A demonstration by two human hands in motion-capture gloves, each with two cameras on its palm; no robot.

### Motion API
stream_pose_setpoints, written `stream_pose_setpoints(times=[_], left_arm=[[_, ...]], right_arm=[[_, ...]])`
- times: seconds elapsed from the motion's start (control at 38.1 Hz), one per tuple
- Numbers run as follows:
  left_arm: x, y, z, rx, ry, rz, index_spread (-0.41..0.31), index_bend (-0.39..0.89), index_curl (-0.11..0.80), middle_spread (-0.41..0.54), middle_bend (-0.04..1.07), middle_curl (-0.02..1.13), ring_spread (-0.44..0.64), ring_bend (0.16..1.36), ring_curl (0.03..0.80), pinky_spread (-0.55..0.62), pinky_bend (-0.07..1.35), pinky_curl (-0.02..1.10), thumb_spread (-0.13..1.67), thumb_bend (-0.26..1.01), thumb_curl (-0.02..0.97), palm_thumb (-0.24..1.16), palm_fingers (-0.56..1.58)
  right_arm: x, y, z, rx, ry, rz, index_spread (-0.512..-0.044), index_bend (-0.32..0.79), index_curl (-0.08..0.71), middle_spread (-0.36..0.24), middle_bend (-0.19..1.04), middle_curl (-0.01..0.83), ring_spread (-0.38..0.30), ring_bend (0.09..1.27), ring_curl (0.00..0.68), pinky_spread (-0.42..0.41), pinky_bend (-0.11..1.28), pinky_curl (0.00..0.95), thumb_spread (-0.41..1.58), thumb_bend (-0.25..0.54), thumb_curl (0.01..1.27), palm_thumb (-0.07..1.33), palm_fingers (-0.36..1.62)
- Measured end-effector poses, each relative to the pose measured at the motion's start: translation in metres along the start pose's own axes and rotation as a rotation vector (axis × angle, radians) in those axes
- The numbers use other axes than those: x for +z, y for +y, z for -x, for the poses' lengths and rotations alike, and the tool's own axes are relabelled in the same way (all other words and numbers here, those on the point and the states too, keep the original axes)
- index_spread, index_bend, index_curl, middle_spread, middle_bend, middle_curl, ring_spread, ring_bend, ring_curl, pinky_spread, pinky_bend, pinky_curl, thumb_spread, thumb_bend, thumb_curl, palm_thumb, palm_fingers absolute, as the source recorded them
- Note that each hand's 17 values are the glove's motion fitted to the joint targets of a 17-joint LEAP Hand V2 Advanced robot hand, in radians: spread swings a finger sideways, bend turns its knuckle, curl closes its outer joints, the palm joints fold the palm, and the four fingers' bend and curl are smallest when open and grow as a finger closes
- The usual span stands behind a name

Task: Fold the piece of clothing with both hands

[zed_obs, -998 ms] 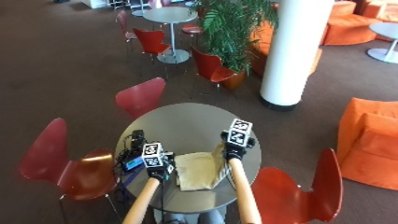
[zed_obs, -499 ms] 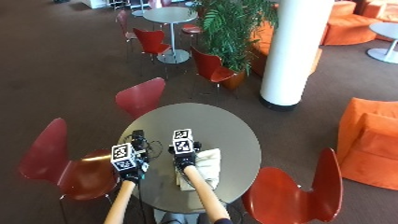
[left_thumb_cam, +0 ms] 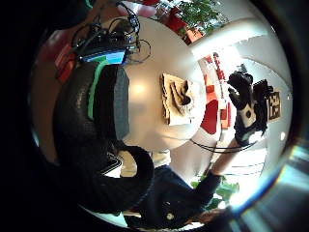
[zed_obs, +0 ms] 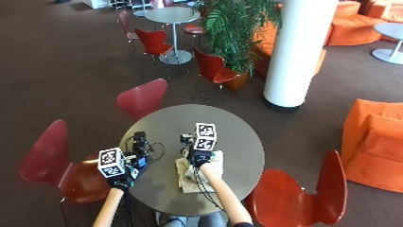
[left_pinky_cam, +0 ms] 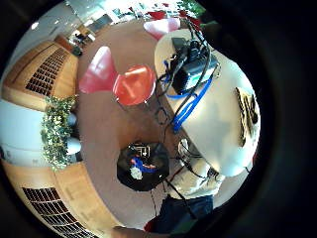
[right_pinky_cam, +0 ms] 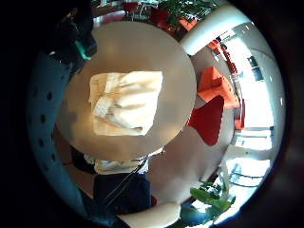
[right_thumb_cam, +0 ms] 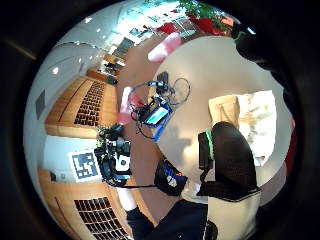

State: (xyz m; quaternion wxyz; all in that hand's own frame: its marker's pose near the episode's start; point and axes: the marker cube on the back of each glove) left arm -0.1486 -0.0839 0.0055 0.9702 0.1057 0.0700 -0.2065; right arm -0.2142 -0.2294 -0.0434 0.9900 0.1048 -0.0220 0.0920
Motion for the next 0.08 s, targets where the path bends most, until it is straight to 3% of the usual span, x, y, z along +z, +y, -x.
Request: stream_pose_setpoints(times=[0.08], left_arm=[[-0.0026, 0.0055, 0.0012, 0.017, -0.002, 0.004, -0.111, 0.18, 0.438, -0.017, 0.17, 0.34, 0.16, 0.37, 0.323, 0.16, 0.18, 0.31, 1.37, -0.01, 0.27, 0.24, 0.51]], right_arm=[[-0.0097, 0.0032, -0.0109, -0.007, 0.0, -0.052, -0.285, 0.16, 0.309, -0.115, 0.18, 0.454, -0.116, 0.41, 0.412, -0.078, 0.55, 0.397, 1.06, -0.018, 0.49, 0.8, 0.64]])
